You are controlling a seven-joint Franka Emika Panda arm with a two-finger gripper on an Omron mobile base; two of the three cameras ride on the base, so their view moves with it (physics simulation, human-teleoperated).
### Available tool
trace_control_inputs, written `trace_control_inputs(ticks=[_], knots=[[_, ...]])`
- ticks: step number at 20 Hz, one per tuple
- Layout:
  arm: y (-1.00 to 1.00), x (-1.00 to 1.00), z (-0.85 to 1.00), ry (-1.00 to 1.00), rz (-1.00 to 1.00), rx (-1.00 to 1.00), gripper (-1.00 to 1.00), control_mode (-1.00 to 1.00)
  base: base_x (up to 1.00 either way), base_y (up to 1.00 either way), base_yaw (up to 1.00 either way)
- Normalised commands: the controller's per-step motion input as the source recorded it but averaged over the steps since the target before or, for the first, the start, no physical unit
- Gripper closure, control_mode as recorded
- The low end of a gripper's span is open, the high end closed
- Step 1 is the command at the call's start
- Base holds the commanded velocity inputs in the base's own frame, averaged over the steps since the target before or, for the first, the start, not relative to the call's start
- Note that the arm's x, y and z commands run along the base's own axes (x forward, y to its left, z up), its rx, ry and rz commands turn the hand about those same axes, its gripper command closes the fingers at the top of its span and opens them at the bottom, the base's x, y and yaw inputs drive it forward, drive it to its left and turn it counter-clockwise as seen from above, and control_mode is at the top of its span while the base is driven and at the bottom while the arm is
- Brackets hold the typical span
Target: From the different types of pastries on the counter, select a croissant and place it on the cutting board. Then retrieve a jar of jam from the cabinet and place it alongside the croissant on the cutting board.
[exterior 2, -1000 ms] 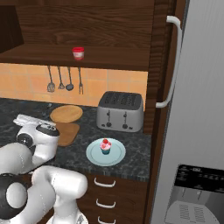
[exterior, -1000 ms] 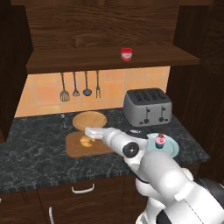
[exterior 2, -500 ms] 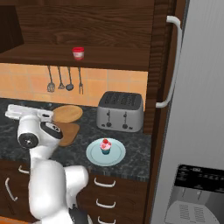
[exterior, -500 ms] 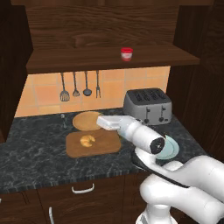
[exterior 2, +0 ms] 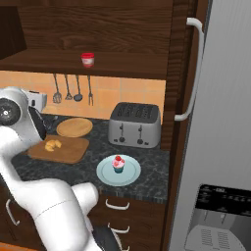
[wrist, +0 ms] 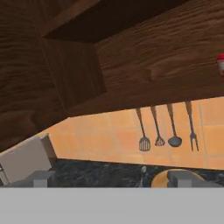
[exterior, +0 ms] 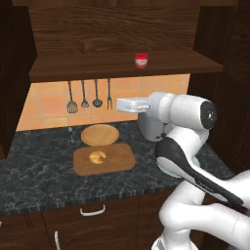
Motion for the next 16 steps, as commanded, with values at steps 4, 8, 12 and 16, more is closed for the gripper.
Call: trace_control_inputs(ticks=[4, 8, 12, 16], knots=[[-0.15, -0.5, 0.94, 0.0, 0.0, -0.09, -1.0, -1.0, 0.0, 0.0, 0.0], [-0.15, 0.01, 0.66, -0.06, -0.1, -0.14, -1.0, -1.0, 0.0, 0.0, 0.0], [-0.1, 0.01, 0.11, -0.13, -0.08, -0.14, -1.0, -1.0, 0.0, 0.0, 0.0], [-0.24, 0.04, -0.21, -0.33, 0.03, -0.07, -1.0, -1.0, 0.0, 0.0, 0.0]])
